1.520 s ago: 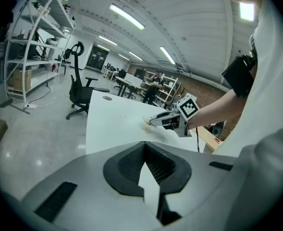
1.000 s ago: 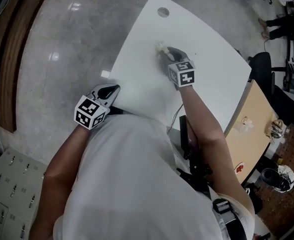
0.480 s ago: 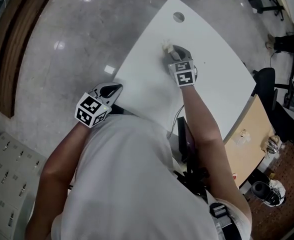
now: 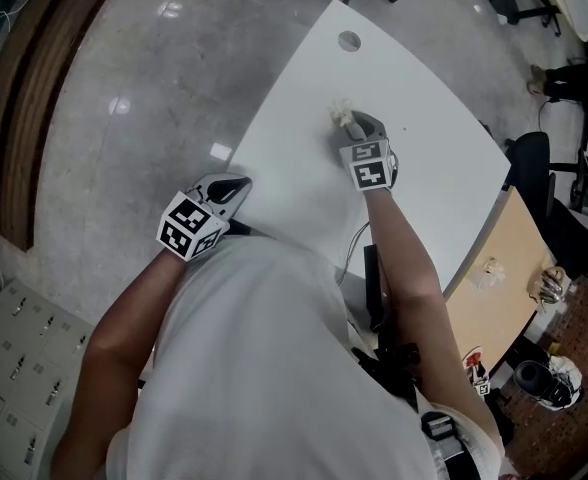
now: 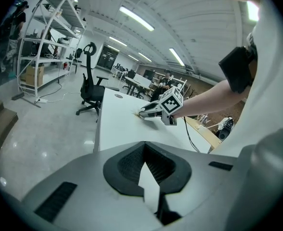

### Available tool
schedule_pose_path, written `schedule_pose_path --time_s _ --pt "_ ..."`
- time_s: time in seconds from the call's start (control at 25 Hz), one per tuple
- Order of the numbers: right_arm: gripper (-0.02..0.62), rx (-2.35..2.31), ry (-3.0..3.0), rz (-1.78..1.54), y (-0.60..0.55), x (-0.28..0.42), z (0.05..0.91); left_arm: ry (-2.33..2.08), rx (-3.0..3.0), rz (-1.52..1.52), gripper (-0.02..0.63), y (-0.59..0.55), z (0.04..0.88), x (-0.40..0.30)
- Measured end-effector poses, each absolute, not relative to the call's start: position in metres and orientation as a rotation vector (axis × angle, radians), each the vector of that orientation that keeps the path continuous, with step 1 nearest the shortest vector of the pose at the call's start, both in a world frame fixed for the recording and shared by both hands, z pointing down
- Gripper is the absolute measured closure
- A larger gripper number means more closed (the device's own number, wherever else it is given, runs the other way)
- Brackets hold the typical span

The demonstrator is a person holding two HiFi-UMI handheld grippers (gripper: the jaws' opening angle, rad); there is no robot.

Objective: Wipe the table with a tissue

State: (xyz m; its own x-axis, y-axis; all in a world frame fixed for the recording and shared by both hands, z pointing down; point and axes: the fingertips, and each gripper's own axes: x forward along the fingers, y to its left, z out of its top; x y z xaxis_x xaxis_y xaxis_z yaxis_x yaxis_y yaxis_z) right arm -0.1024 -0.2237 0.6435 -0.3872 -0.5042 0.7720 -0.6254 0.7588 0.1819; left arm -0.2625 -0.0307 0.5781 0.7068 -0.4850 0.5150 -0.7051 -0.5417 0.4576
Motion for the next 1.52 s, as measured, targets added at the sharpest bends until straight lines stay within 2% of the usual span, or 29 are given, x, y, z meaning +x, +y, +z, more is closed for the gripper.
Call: schedule_pose_path --time_s 0.32,0.76,1.0,1.52 --pt "0.477 0.934 -1.912 0.399 -0.201 -0.06 0.637 -0.851 2.3 0.429 0.601 -0.037 0.572 -0.25" --pt "0.477 1.153 -1.864 0.504 -0.155 0.037 0.606 -0.714 2.365 0.435 0.6 -0.044 0.566 -0.222" --pt "0.477 1.218 -1.881 0.454 -0.167 0.032 0.567 -0.68 2.386 0.391 0.601 -0.07 0.548 -0.233" --pt "0.477 1.17 -1.979 0.508 -0.154 0.045 0.578 -0.677 2.413 0.409 0.601 -0.075 0.546 -0.171"
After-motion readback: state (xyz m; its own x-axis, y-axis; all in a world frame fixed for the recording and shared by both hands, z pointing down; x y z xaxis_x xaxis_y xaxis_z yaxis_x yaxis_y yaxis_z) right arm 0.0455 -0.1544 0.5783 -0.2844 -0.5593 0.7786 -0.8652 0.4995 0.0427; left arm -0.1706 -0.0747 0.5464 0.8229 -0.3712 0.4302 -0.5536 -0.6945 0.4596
